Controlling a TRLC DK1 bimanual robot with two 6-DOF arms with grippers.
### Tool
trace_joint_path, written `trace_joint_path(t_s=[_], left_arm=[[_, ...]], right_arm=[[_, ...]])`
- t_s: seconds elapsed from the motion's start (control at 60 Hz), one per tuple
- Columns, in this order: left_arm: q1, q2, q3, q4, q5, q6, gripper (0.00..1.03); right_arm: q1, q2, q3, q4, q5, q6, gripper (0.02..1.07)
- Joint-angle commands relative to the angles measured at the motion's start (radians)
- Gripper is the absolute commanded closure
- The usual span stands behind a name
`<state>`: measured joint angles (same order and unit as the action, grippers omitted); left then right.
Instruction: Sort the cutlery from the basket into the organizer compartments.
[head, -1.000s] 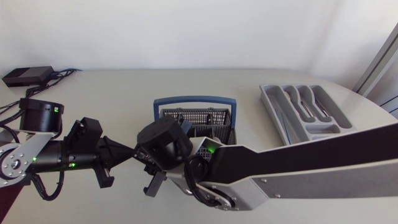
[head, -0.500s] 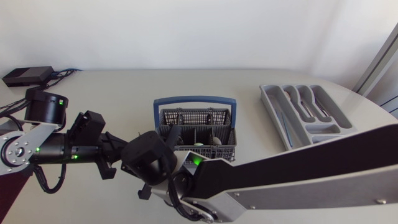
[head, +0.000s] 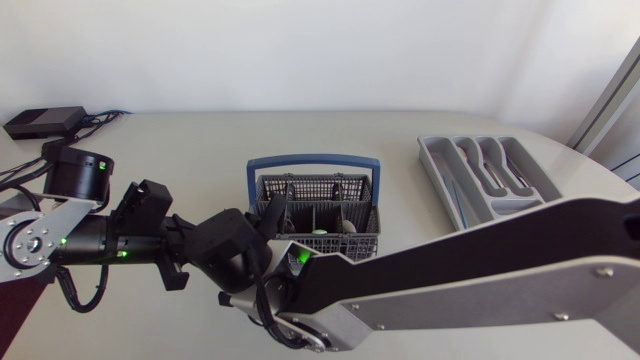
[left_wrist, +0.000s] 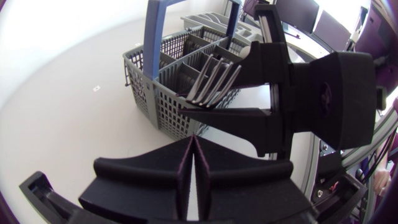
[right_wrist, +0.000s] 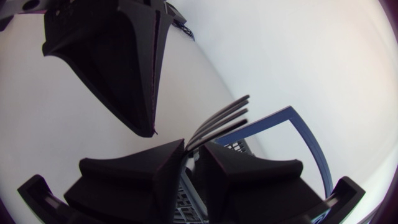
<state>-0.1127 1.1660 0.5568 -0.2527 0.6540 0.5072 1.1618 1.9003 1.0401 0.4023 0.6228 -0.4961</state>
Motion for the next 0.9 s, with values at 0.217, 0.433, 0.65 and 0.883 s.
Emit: trace_joint_path(t_s=[0.217,0.433,0.65,0.883], left_arm=[[-0.005,-0.003,0.025,-0.013,0.009,-0.016,1.00],[-0.010,-0.014,0.018,-0.014,0.009,-0.018,1.00],[-0.007,-0.017,0.012,-0.011,0.009,-0.016,1.00],[-0.025,-0.019,0.005,-0.003,0.009,-0.016,1.00]], right_arm=[[-0.022,-0.017,-0.005,0.038,0.025,-0.024,1.01],[-0.033,-0.064,-0.022,0.040,0.023,-0.030,1.01],[-0.051,-0.135,-0.028,0.040,0.014,-0.045,1.01],[-0.070,-0.230,-0.015,-0.066,-0.097,0.014,1.01]])
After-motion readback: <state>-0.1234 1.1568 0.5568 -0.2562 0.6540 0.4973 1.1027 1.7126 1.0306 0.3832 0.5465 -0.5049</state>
